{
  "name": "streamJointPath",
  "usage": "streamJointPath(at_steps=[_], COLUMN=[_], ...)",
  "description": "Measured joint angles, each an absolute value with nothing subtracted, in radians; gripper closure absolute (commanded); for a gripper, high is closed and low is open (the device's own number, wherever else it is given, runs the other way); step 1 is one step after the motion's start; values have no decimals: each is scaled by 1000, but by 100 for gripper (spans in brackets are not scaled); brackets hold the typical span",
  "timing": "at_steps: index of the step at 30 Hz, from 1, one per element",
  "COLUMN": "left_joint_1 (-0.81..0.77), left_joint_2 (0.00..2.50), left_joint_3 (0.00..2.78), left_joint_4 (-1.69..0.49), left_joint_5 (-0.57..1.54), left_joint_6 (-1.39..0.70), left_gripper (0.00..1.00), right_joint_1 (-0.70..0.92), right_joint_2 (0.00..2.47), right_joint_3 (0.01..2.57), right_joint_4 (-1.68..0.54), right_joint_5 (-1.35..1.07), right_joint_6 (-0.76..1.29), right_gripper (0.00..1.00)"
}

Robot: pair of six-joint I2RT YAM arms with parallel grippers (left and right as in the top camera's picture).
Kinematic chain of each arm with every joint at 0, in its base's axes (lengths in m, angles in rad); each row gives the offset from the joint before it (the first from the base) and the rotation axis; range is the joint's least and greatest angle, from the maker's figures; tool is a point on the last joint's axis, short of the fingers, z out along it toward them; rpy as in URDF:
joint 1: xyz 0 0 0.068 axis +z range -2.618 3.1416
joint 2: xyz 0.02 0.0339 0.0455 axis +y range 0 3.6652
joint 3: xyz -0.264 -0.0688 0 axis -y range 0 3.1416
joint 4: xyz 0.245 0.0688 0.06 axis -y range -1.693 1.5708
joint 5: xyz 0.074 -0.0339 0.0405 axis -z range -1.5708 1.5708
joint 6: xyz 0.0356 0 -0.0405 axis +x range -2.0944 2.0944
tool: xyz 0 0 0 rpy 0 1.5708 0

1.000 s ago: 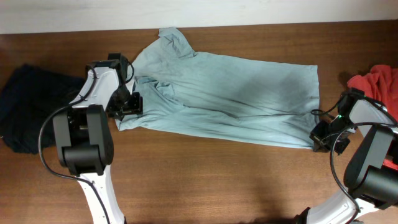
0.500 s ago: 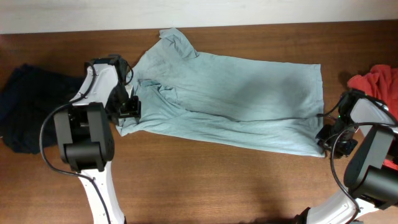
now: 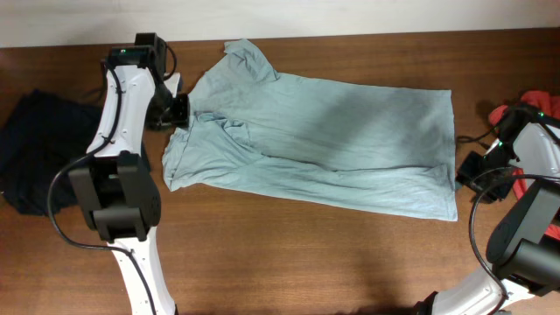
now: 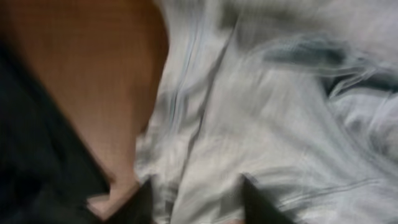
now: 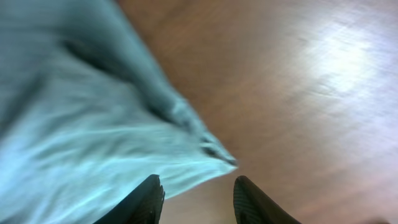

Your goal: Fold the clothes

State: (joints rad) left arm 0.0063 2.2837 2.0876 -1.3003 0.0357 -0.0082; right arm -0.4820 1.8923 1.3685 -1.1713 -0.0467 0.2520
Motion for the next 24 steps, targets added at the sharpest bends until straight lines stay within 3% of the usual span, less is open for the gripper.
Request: streamJointPath(at_steps=[3,6,11,24], left_joint_1=[-9,-46,-138,-166], left_joint_2=[2284,2284,2284,2297], left_joint_3=[2060,2037,2010,1920], left_joint_4=[-1210,-1151,-1072,-954], left_joint_5=[60,86,112,101], left_joint_6=[42,111,223,293], left_gripper=[100,100,100,100], right_joint_1=[-482,-482,-478,-340], right_joint_2=[1892,1892,1892,1892], right_joint_3=[1375,1375,1375,1375], right_joint_4=[-1166,-1166,-1178,-1161], right_joint_5=[-116,-207,-453,-554], right_joint_6=[232,200,70,18], right_gripper=[62,76,76,76])
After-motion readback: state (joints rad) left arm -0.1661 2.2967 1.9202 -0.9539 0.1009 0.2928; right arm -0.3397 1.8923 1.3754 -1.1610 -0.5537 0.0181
